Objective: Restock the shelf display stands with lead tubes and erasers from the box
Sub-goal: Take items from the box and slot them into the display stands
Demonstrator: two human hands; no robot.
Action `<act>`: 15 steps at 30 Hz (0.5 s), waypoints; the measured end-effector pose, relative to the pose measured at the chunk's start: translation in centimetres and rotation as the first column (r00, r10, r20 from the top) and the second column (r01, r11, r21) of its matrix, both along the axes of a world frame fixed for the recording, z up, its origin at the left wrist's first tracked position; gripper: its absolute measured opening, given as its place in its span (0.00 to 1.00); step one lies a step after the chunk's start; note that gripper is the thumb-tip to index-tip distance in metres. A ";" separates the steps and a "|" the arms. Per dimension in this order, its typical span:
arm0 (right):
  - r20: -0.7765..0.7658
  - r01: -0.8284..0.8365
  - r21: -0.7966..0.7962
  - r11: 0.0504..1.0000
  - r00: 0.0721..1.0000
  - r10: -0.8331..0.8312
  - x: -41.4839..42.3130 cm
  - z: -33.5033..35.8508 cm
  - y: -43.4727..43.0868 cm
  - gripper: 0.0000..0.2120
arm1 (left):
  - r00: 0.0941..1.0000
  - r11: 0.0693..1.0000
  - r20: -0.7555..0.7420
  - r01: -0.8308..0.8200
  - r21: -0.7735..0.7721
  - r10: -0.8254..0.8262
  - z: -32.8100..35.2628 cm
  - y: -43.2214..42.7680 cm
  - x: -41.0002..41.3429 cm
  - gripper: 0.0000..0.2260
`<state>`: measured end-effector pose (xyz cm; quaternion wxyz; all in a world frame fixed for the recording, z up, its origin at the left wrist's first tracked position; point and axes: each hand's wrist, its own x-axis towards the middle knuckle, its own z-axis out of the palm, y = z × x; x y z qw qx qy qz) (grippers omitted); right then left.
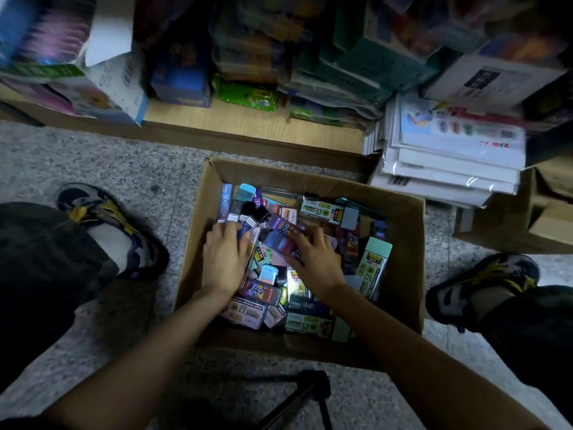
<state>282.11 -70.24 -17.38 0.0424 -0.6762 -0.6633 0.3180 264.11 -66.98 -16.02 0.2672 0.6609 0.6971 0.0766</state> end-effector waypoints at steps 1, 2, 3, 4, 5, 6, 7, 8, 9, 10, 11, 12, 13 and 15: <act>-0.005 0.023 -0.013 1.000 1.000 -0.023 0.0 0.0 0.3 0.23 | 0.998 0.999 0.057 -0.039 -0.003 0.039 0.0 0.5 0.0 0.10; -0.027 0.065 -0.042 0.997 0.997 -0.066 0.1 0.1 0.6 0.24 | 0.990 0.996 0.116 -0.083 -0.019 0.085 0.0 1.1 0.0 0.08; -0.064 0.122 -0.088 0.989 0.990 -0.128 0.1 0.1 1.0 0.27 | 0.976 0.990 0.169 -0.129 -0.049 0.135 0.0 1.6 0.0 0.06; -0.107 0.185 -0.141 0.973 0.974 -0.201 0.1 0.2 1.3 0.29 | 0.962 0.982 0.206 -0.165 -0.092 0.181 0.0 2.0 0.1 0.06; -0.144 0.240 -0.195 0.951 0.952 -0.270 0.2 0.2 1.6 0.30 | 0.951 0.971 0.220 -0.191 -0.142 0.219 -0.1 2.4 0.2 0.06; -0.174 0.279 -0.249 0.928 0.929 -0.326 0.2 0.2 1.9 0.30 | 0.944 0.959 0.218 -0.209 -0.189 0.249 -0.2 2.7 0.3 0.07; -0.198 0.304 -0.297 0.905 0.908 -0.370 0.2 0.2 2.1 0.31 | 0.938 0.948 0.213 -0.223 -0.227 0.272 -0.4 2.8 0.3 0.08; -0.219 0.321 -0.334 0.886 0.888 -0.404 0.2 0.1 2.3 0.30 | 0.932 0.938 0.214 -0.237 -0.253 0.294 -0.5 2.9 0.4 0.11; -0.237 0.336 -0.357 0.872 0.870 -0.432 0.2 0.1 2.4 0.30 | 0.922 0.927 0.217 -0.258 -0.273 0.321 -0.6 2.9 0.5 0.16; -0.249 0.351 -0.371 0.860 0.855 -0.456 0.2 0.1 2.5 0.29 | 0.910 0.913 0.217 -0.285 -0.292 0.354 -0.6 2.8 0.6 0.20; -0.256 0.364 -0.380 0.850 0.842 -0.475 0.1 0.2 2.5 0.28 | 0.898 0.898 0.214 -0.311 -0.311 0.385 -0.7 2.7 0.6 0.24; -0.264 0.375 -0.385 0.843 0.831 -0.490 0.1 0.2 2.5 0.28 | 0.891 0.884 0.205 -0.326 -0.335 0.405 -0.8 2.6 0.7 0.26; -0.273 0.381 -0.387 0.840 0.823 -0.498 0.0 0.2 2.5 0.27 | 0.895 0.877 0.191 -0.318 -0.360 0.404 -0.9 2.5 0.6 0.28; -0.281 0.386 -0.392 0.835 0.814 -0.508 -0.1 0.3 2.4 0.22 | 0.933 0.883 0.158 -0.237 -0.404 0.323 -1.1 2.3 0.5 0.27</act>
